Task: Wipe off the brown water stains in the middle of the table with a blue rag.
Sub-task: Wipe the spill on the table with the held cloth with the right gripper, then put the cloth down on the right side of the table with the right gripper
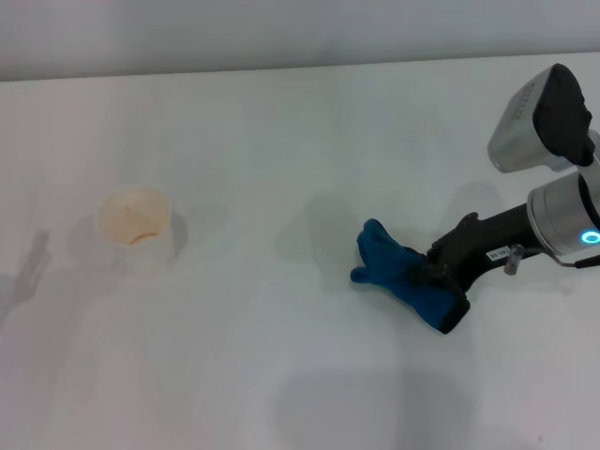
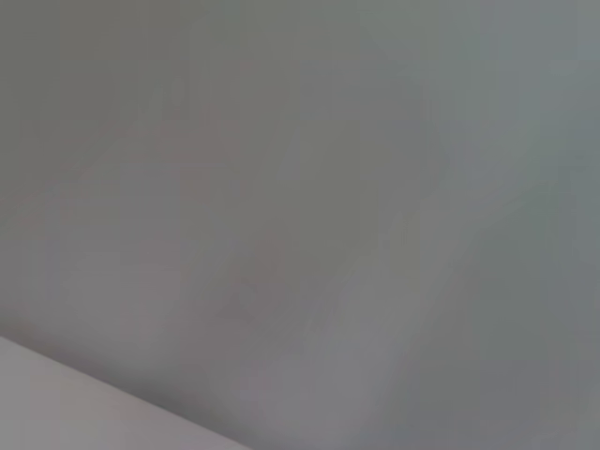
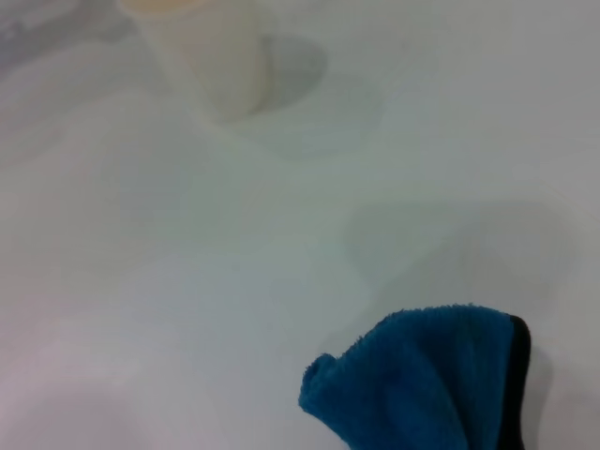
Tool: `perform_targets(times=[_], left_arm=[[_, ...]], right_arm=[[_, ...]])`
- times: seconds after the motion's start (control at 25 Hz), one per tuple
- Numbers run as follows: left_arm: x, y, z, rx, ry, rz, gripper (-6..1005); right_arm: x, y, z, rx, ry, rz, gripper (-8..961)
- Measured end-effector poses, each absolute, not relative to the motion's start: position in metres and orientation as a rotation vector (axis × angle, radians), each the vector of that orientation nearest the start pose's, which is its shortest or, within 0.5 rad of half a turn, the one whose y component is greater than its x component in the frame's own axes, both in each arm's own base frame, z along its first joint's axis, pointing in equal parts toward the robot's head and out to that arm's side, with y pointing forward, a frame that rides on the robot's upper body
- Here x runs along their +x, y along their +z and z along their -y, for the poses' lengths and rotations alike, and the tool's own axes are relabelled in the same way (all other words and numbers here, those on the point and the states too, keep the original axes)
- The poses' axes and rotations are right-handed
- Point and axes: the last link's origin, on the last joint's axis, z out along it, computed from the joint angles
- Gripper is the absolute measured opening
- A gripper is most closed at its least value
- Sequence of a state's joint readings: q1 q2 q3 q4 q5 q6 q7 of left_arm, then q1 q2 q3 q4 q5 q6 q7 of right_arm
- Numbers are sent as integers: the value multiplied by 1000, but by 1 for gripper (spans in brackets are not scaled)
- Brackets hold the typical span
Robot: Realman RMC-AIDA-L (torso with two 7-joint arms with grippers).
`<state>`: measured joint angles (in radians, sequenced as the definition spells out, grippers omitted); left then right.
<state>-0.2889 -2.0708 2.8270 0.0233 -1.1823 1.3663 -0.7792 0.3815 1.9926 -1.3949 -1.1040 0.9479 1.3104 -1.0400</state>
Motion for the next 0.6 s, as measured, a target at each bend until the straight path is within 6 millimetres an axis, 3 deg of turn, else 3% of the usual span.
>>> perform_targets(times=[0.4,0.6], left_arm=[[-366,-10,-260,-1569,-1039,986,866],[-365,-10,-261,-1573,-1041,983,866]], right_arm=[[267,-14,-307,-2849,-253,-928,184],[269,-13,-293,-2939,-384,-941,193]])
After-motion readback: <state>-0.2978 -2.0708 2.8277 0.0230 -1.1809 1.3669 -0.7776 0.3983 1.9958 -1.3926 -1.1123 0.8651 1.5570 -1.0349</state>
